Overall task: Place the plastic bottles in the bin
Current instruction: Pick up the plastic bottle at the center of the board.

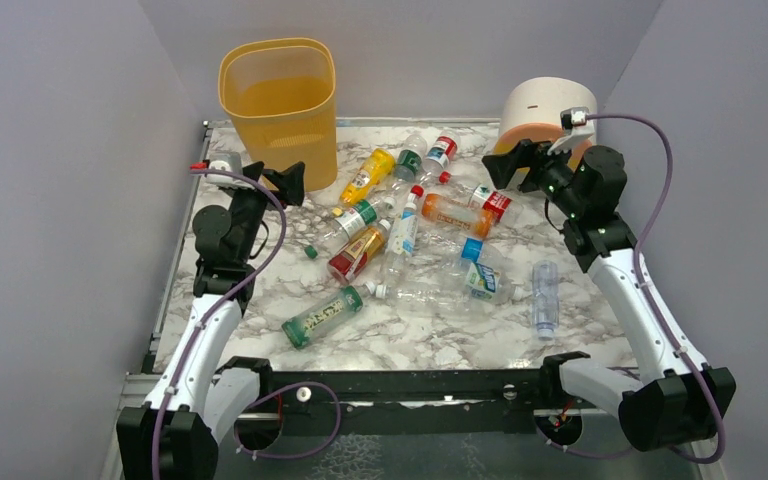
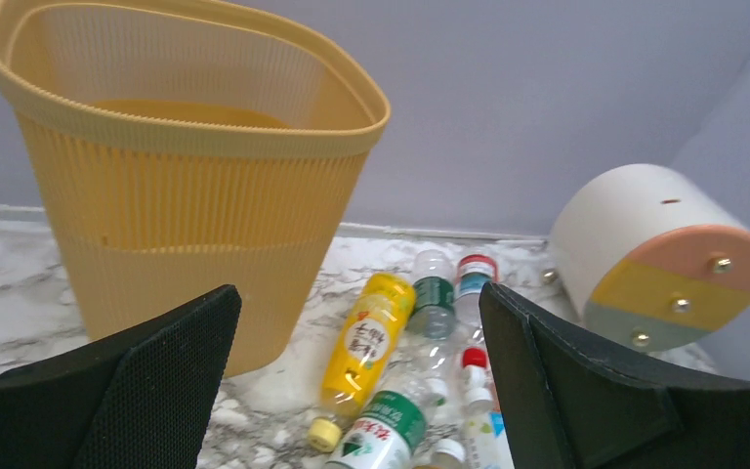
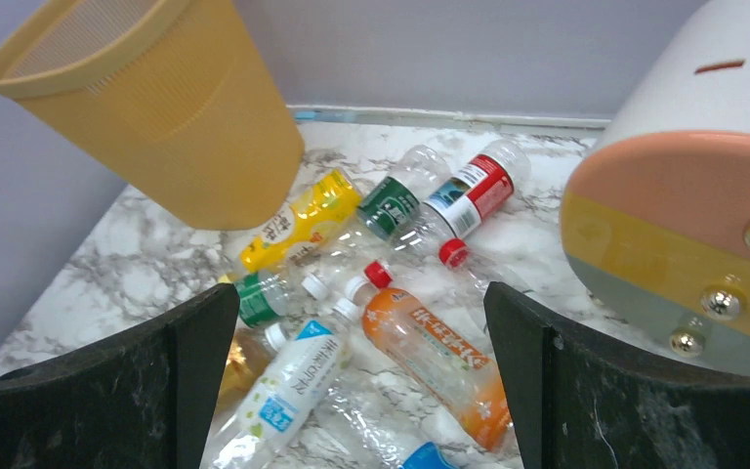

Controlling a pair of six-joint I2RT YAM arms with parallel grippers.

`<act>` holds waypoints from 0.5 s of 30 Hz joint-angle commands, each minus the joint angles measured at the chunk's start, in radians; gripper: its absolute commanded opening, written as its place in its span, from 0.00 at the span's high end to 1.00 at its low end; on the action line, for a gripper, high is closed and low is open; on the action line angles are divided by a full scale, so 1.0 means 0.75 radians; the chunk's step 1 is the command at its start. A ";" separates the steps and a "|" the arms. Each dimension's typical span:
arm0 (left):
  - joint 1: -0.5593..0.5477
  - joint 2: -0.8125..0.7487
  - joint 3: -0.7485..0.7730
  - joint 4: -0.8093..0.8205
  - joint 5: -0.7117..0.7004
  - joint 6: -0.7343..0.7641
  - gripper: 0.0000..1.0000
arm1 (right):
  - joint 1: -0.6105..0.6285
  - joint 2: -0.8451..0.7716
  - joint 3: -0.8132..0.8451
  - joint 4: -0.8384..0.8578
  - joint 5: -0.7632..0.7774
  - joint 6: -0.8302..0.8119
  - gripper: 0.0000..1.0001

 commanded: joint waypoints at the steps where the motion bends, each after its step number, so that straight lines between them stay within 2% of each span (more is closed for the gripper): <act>1: -0.002 0.018 0.122 -0.076 0.175 -0.257 0.01 | -0.006 0.055 0.192 -0.325 -0.099 0.043 0.01; 4: -0.003 0.069 0.212 -0.120 0.294 -0.324 0.01 | -0.006 0.109 0.294 -0.406 -0.048 0.036 0.01; 8: -0.002 0.132 0.307 -0.112 0.387 -0.403 0.01 | -0.006 0.186 0.412 -0.562 0.141 0.152 0.01; 13: 0.000 0.274 0.474 -0.118 0.612 -0.497 0.01 | -0.006 0.133 0.363 -0.588 0.255 0.319 0.01; 15: 0.002 0.267 0.449 -0.093 0.578 -0.552 0.01 | -0.006 0.126 0.370 -0.584 0.222 0.332 0.01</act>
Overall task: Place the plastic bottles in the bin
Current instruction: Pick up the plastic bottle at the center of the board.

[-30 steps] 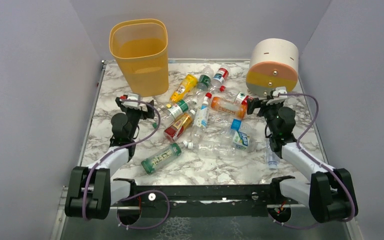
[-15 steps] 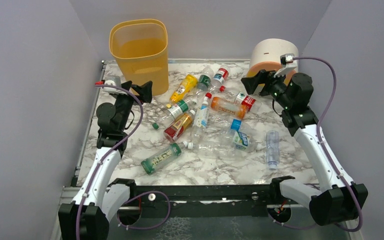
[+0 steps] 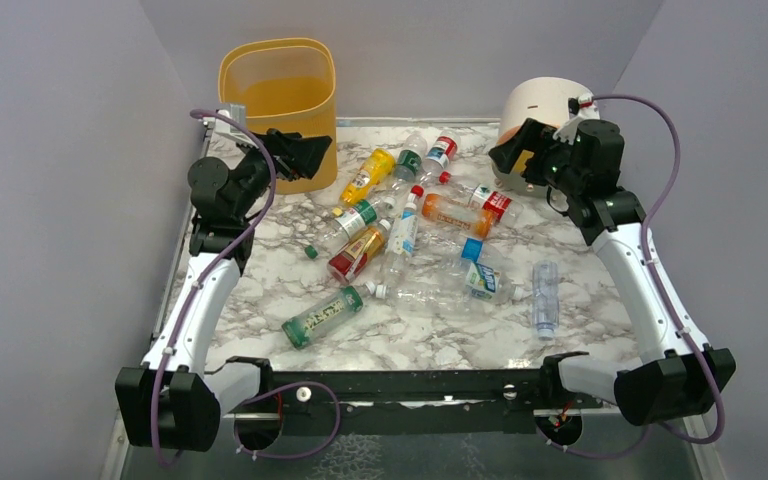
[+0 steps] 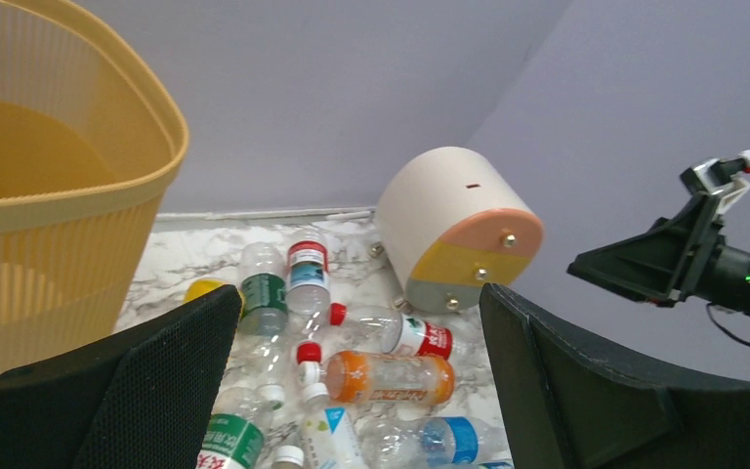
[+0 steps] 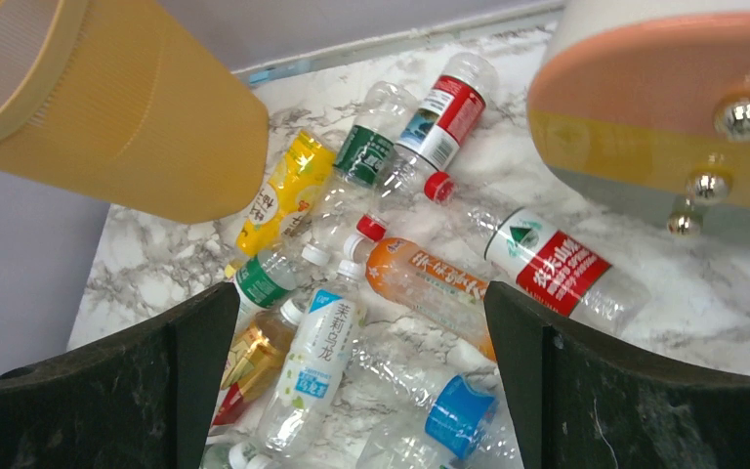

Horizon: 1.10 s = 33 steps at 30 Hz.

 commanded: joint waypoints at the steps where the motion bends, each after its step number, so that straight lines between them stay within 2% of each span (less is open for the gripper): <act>1: 0.005 0.001 0.009 0.032 0.114 -0.170 0.01 | -0.006 -0.041 0.020 -0.084 0.046 0.119 0.01; 5: 0.008 0.039 -0.018 0.054 0.133 -0.311 0.01 | -0.006 -0.012 0.069 -0.110 -0.064 0.109 0.01; 10: 0.008 0.136 -0.029 0.040 0.276 -0.451 0.01 | -0.005 -0.004 -0.021 -0.095 -0.295 0.119 0.01; 14: -0.007 0.108 -0.100 0.044 0.316 -0.436 0.01 | 0.021 -0.066 -0.177 -0.071 -0.394 0.101 0.01; 19: -0.072 0.167 -0.132 0.014 0.393 -0.383 0.01 | 0.041 -0.092 -0.347 -0.029 -0.476 0.044 0.00; 21: -0.121 0.176 -0.151 -0.025 0.365 -0.357 0.01 | 0.048 -0.084 -0.401 -0.024 -0.482 0.023 0.00; 25: -0.310 0.208 -0.069 -0.397 0.150 -0.080 0.01 | 0.080 -0.078 -0.444 -0.069 -0.401 -0.026 0.00; 29: -0.455 0.293 -0.051 -0.505 0.026 0.033 0.01 | 0.092 -0.066 -0.388 -0.144 -0.268 -0.060 0.00; 33: -0.520 0.372 0.013 -0.649 -0.126 0.123 0.01 | 0.092 -0.071 -0.300 -0.183 -0.183 -0.101 0.00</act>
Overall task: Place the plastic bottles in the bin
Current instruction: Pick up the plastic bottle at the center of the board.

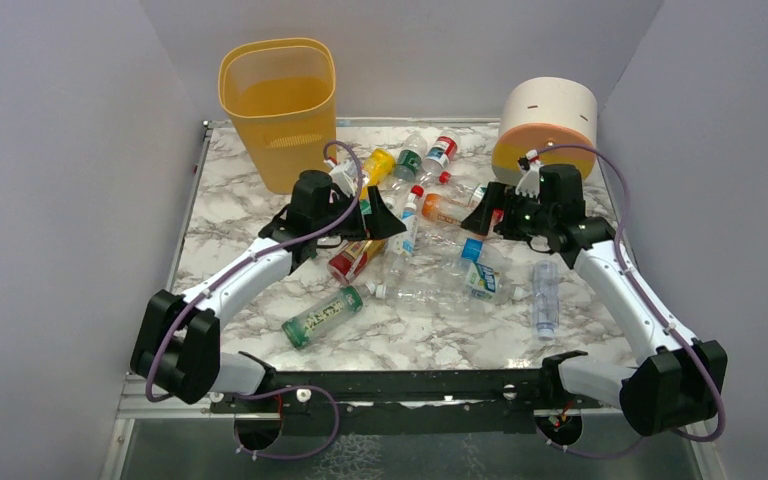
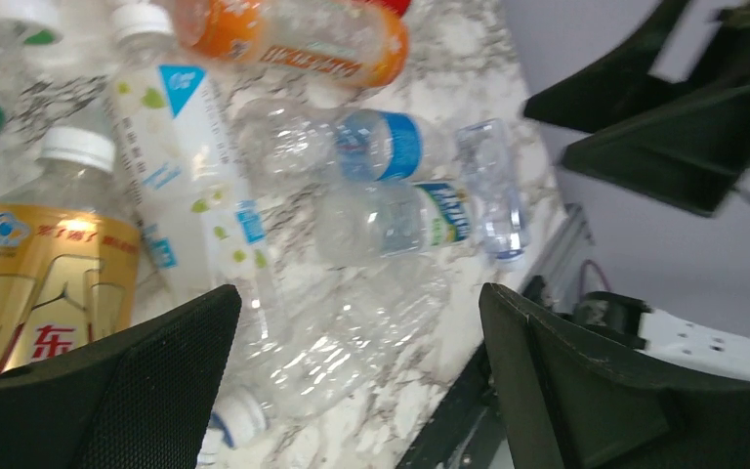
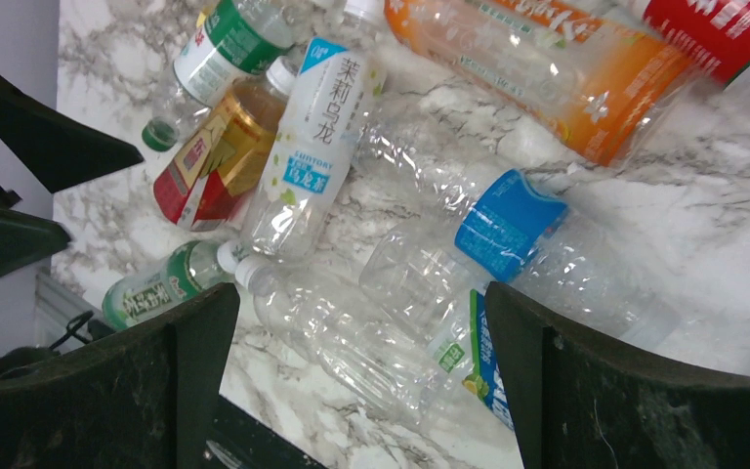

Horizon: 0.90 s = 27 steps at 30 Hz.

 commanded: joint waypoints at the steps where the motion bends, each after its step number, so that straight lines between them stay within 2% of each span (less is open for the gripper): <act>1: -0.048 0.069 0.095 -0.237 -0.243 0.193 0.01 | 0.004 -0.008 0.116 -0.048 0.130 -0.077 0.01; 8: -0.074 0.084 0.169 -0.439 -0.464 0.333 0.01 | 0.004 0.028 0.091 -0.062 0.136 -0.112 0.00; 12: -0.074 0.123 0.261 -0.616 -0.721 0.427 0.01 | 0.004 0.019 0.060 -0.035 0.102 -0.096 0.00; 18: -0.074 0.217 0.377 -0.709 -0.997 0.564 0.01 | 0.004 0.022 0.037 -0.003 0.068 -0.076 0.00; 27: -0.074 0.264 0.367 -0.688 -0.990 0.663 0.02 | 0.004 0.014 0.039 -0.006 0.053 -0.074 0.00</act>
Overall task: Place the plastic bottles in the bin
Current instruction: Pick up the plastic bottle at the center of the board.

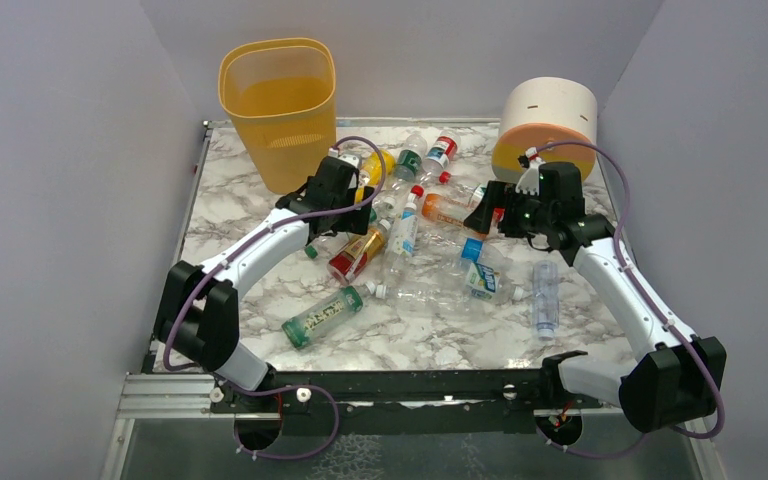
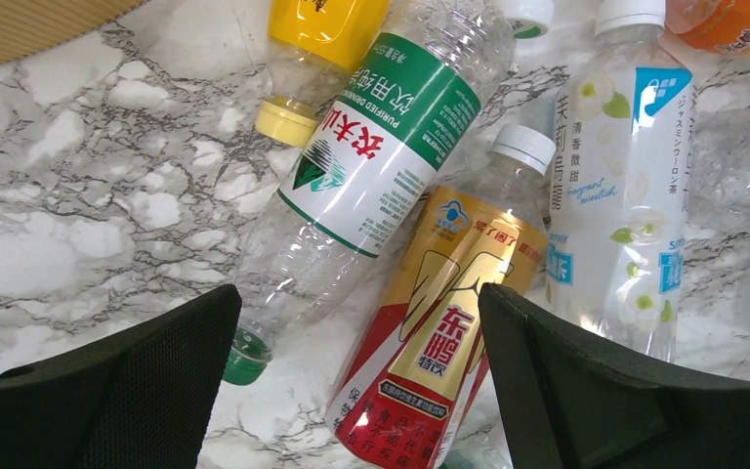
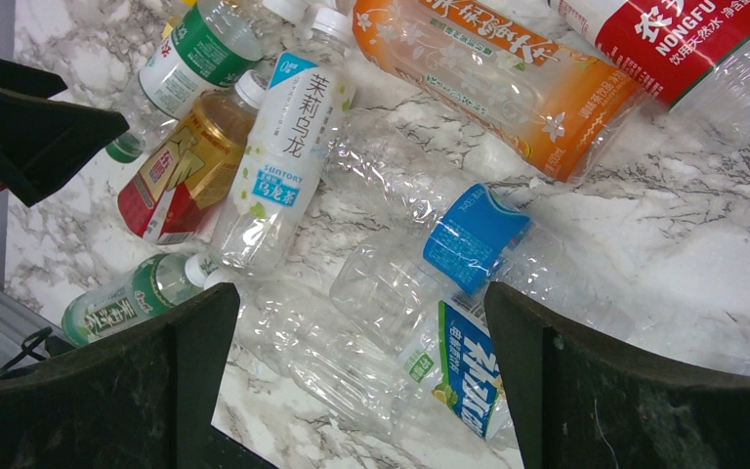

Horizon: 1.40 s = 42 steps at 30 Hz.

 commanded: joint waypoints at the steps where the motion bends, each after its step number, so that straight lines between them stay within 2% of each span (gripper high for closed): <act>1: -0.005 -0.005 0.004 -0.004 -0.021 0.082 0.03 | 0.004 -0.008 -0.004 0.015 -0.039 0.000 0.00; 5: -0.013 -0.061 -0.019 0.012 0.140 0.015 0.04 | 0.004 -0.010 -0.005 0.012 -0.037 0.002 0.00; 10: -0.061 -0.108 -0.071 -0.006 0.233 -0.019 0.04 | 0.004 -0.022 -0.022 0.003 -0.043 -0.004 0.00; 23: -0.097 -0.007 -0.092 -0.108 0.116 0.056 0.03 | 0.005 -0.011 -0.046 0.009 -0.053 -0.011 0.00; 28: -0.097 0.063 -0.079 -0.119 0.178 0.086 0.03 | 0.005 -0.012 -0.054 0.015 -0.056 -0.012 0.00; 34: -0.096 0.110 -0.077 -0.122 0.168 0.120 0.04 | 0.005 -0.018 -0.081 0.029 -0.060 -0.009 0.00; 42: -0.104 0.153 -0.078 -0.113 0.209 0.079 0.04 | 0.005 -0.017 -0.096 0.041 -0.064 -0.007 0.00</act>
